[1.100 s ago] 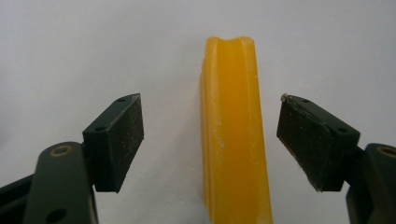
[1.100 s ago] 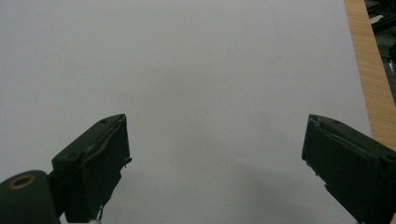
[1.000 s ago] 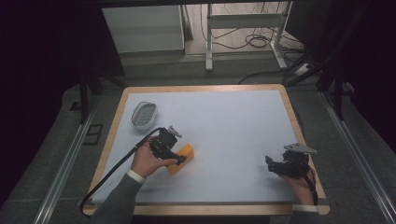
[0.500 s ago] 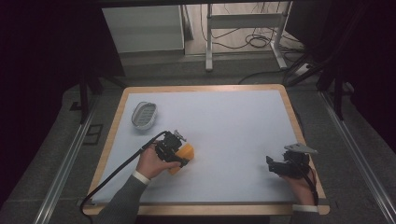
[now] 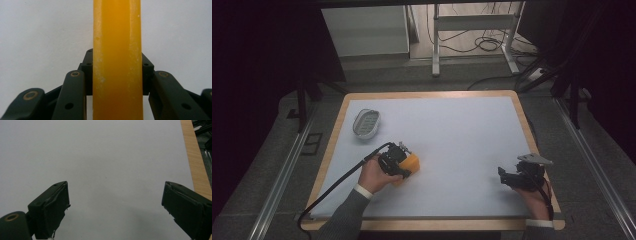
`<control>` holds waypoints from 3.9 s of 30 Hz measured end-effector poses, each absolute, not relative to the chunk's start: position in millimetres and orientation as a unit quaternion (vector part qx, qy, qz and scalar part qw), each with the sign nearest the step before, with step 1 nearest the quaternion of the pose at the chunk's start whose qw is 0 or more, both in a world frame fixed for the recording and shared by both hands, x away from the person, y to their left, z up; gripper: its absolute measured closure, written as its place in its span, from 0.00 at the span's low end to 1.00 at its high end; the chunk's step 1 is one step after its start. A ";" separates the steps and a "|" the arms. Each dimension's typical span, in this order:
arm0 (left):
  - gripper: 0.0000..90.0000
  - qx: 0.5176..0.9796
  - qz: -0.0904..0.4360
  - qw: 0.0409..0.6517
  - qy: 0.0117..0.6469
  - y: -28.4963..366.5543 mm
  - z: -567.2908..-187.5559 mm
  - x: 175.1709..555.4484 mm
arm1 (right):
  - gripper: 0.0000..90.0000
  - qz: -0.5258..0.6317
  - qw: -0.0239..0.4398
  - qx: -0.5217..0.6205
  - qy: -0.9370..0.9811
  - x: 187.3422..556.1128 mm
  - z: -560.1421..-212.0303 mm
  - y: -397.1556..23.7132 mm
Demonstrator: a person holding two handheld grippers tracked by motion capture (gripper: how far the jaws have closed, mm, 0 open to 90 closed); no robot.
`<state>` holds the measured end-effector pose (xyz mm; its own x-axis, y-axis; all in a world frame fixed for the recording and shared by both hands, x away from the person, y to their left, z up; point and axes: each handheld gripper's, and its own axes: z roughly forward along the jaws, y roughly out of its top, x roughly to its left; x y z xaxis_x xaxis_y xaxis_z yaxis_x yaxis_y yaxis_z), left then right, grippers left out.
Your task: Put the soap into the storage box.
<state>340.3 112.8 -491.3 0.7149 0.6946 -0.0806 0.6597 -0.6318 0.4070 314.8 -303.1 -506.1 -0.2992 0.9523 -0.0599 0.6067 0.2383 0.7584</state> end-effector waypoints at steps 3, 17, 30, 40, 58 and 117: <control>0.68 0.901 0.042 0.211 0.377 113.7 -490.5 341.0 | 0.08 0.321 0.270 0.527 0.739 314.4 -505.5 -303.0; 0.68 0.888 0.036 0.247 0.386 133.0 -469.4 344.3 | 0.08 0.321 0.272 0.531 0.736 314.2 -505.2 -305.6; 0.68 0.878 0.044 0.264 0.396 150.7 -452.4 345.3 | 0.08 0.320 0.269 0.528 0.739 314.5 -506.0 -303.7; 0.68 0.876 0.048 0.263 0.401 155.7 -449.1 347.8 | 0.08 0.325 0.271 0.528 0.736 314.0 -505.1 -305.0; 0.68 0.870 0.054 0.261 0.414 163.4 -448.2 356.0 | 0.08 0.323 0.272 0.529 0.736 314.3 -505.6 -305.8; 0.68 0.833 0.073 0.290 0.466 203.3 -423.1 399.5 | 0.08 0.321 0.273 0.525 0.739 313.5 -505.3 -303.3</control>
<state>399.5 203.3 -423.1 0.5550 0.8184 -0.1491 0.7341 -0.3974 0.5507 313.5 -303.3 -505.3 -0.2988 0.9519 -0.0674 0.6011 0.2426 0.7614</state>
